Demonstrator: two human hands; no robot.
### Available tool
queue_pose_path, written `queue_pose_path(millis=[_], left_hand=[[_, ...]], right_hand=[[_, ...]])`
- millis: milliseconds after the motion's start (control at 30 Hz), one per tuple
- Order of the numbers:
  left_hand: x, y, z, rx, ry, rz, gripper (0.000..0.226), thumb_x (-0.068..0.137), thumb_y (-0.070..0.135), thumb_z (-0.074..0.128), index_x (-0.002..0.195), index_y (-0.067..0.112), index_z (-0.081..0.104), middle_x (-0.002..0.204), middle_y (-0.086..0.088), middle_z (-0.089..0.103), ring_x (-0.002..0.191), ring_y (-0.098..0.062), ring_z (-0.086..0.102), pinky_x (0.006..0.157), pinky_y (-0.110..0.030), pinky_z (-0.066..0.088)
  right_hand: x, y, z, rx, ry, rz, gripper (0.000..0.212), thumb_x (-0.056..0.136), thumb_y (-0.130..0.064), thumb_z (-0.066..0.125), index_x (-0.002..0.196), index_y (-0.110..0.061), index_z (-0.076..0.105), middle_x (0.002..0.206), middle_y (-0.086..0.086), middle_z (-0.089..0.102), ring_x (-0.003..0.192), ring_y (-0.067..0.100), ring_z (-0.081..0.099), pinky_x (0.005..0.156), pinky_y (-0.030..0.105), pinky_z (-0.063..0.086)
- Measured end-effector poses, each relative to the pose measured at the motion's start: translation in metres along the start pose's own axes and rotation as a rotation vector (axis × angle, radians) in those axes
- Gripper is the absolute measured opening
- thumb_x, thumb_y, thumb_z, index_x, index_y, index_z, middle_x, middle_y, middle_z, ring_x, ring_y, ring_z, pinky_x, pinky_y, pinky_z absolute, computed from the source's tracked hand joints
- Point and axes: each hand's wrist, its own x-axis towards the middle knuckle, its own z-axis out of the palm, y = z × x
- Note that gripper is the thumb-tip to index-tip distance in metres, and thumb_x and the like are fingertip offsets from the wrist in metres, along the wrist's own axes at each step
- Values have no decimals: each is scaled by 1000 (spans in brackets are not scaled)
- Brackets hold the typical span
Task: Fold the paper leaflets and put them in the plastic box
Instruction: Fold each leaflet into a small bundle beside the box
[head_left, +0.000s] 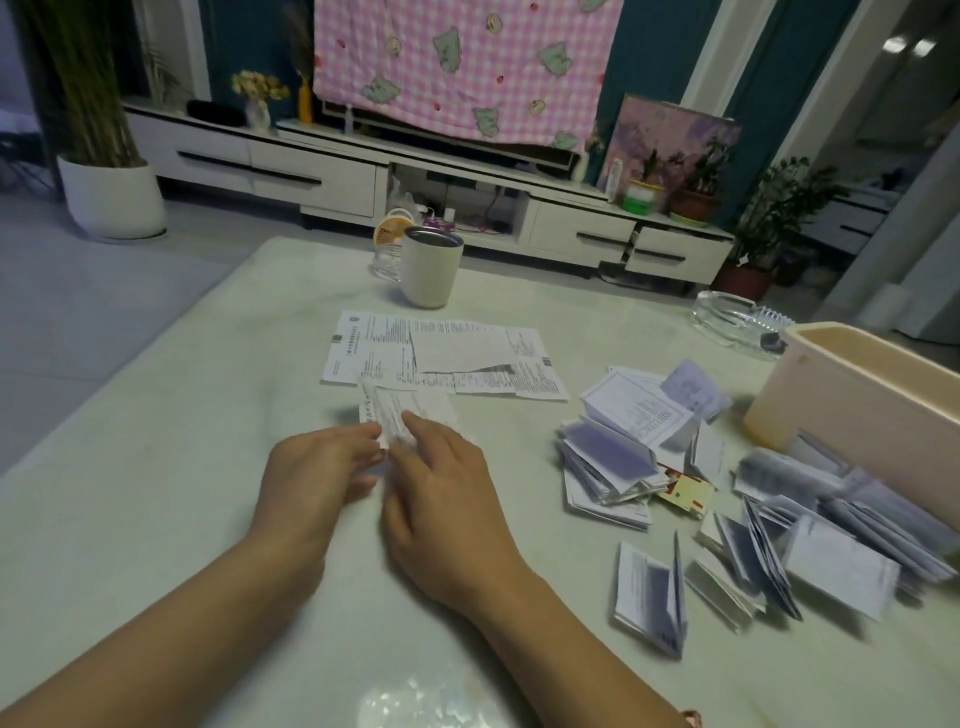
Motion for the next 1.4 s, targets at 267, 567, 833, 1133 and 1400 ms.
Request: queue_pose_path(millis=[267,567,833,1133,1400], left_hand=[[0,5,-2,-256,41,-202,13,87,0,48,87,3,61,82,-7,62,72,-14,61,69,-26,50],[-6,4,-5,-282,-66,-235,10,91,6,47,90,6,57,103,-15,64,89,-25,65,74,-33,51],[-8,6,-1,-192,-220,-238,20,93,19,53,97,0,61,84,-16,70,73,-23,70,73,-33,56],[-2,4,-8,46,-77,-115,16,96,14,48,96,8,63,97,-12,69,93,-31,65,91,-44,49],[-8,10,-6,426,-358,-41,15,92,20,56,91,16,71,81,-1,75,78,-18,69,72,-29,51]], right_hand=[[-1,-2,-5,106,28,-13,36,77,-22,39,98,-9,66,121,13,62,114,28,56,98,27,25],[0,-7,-18,520,53,274,38,86,-7,52,124,-7,56,125,2,54,115,16,49,100,12,30],[6,-15,-42,1372,-15,756,25,85,7,50,81,-9,69,72,1,62,56,15,60,69,30,55],[5,-12,-34,1128,147,669,17,85,-5,60,96,-18,64,94,1,62,68,10,55,60,22,48],[7,-6,-37,1078,23,631,14,87,-19,64,75,-17,58,69,-8,59,63,5,54,58,13,43]])
